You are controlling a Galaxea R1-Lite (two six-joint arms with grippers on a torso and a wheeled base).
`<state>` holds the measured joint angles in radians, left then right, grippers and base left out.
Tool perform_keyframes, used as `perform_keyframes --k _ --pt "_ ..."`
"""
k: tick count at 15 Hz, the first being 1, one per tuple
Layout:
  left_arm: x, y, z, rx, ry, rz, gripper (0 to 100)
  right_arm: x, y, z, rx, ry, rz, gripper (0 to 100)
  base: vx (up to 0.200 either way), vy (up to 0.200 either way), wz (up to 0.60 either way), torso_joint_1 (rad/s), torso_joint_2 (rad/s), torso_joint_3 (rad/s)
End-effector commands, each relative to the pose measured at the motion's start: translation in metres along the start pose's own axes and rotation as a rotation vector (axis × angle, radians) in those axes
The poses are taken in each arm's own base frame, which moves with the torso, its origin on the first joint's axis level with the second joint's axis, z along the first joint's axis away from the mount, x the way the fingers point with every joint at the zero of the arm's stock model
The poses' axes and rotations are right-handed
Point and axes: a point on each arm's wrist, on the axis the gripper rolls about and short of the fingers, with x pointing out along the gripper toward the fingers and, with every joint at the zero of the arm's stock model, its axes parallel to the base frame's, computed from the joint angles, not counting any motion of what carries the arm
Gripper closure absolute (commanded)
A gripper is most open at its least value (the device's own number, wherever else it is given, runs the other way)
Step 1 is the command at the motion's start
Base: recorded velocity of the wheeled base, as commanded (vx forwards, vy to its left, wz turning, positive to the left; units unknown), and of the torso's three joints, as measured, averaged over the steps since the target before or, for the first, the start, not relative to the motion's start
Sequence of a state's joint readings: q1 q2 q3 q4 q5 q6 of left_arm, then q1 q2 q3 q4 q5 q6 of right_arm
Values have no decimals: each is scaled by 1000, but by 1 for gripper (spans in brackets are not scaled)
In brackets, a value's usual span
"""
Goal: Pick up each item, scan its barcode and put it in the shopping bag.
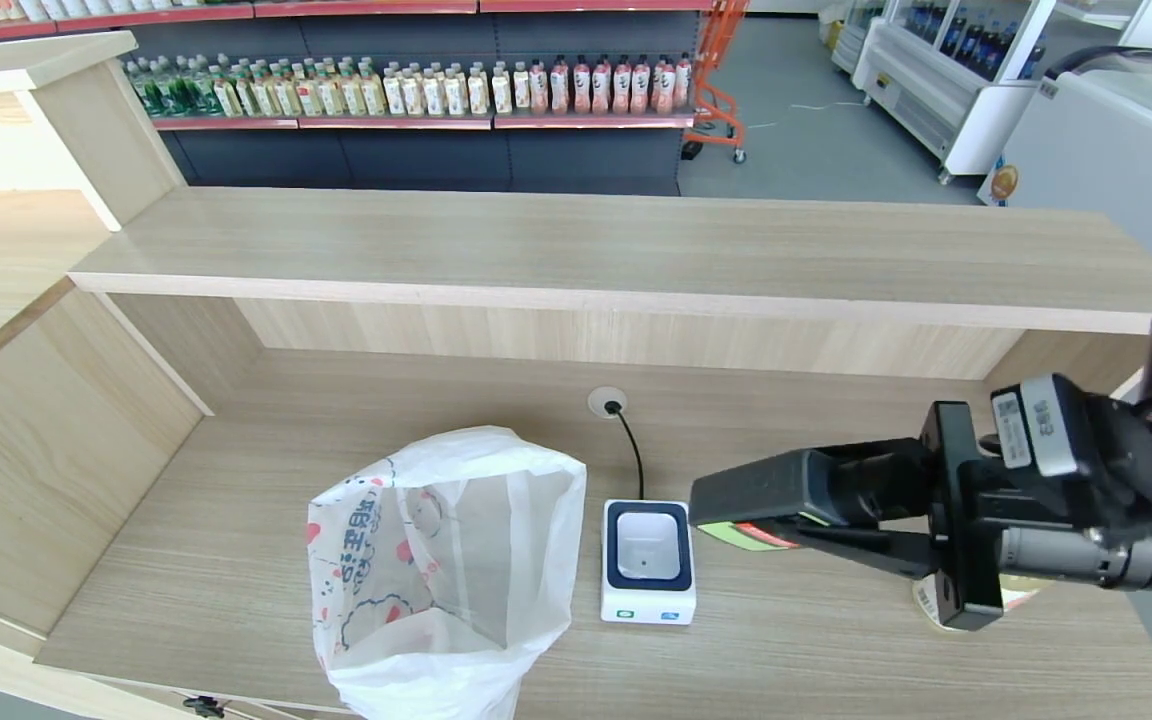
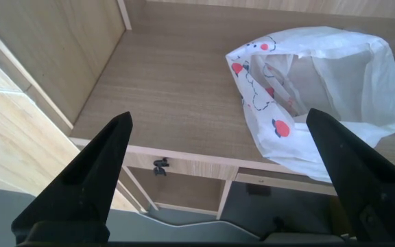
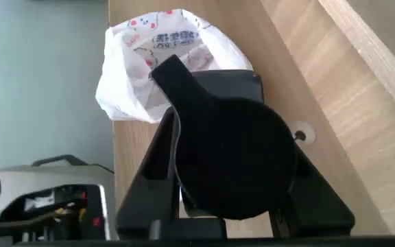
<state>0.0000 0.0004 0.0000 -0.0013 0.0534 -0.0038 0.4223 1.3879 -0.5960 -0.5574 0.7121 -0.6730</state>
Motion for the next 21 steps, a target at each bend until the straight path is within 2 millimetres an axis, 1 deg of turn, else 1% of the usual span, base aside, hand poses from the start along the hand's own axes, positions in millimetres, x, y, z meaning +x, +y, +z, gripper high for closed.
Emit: perform_keyframes --k 1,3,4,5,7,8,9,10,12,15,18,19,21 --pt "0 0 0 -1 -1 0 0 -37 6 9 324 43 -226 100 0 0 0 0 0 0" --pt "0 0 0 -1 -1 0 0 -39 0 16 794 -18 -345 100 0 0 0 0 0 0" --pt "0 0 0 -1 -1 0 0 -38 0 16 909 -34 -352 100 0 0 0 0 0 0" --pt "0 0 0 -1 -1 0 0 -36 2 12 1070 -48 -345 100 0 0 0 0 0 0" --pt "0 0 0 -1 -1 0 0 -31 7 14 1286 -84 -313 100 0 0 0 0 0 0" --pt "0 0 0 -1 -1 0 0 -29 9 12 1341 -78 -302 100 0 0 0 0 0 0" --pt "0 0 0 -1 -1 0 0 -26 9 9 1355 -67 -302 100 0 0 0 0 0 0" --pt "0 0 0 -1 -1 0 0 -20 8 1 1366 -49 -303 100 0 0 0 0 0 0" --pt "0 0 0 -1 -1 0 0 -10 3 -7 1360 -51 -307 100 0 0 0 0 0 0" --pt "0 0 0 1 -1 0 0 -3 -2 -10 1358 -51 -333 100 0 0 0 0 0 0" --pt "0 0 0 -1 -1 0 0 2 11 -11 1368 -16 -314 100 0 0 0 0 0 0" --pt "0 0 0 -1 -1 0 0 2 11 -11 1370 -15 -313 100 0 0 0 0 0 0" --pt "0 0 0 -2 -1 0 0 9 12 -14 1373 4 -307 100 0 0 0 0 0 0"
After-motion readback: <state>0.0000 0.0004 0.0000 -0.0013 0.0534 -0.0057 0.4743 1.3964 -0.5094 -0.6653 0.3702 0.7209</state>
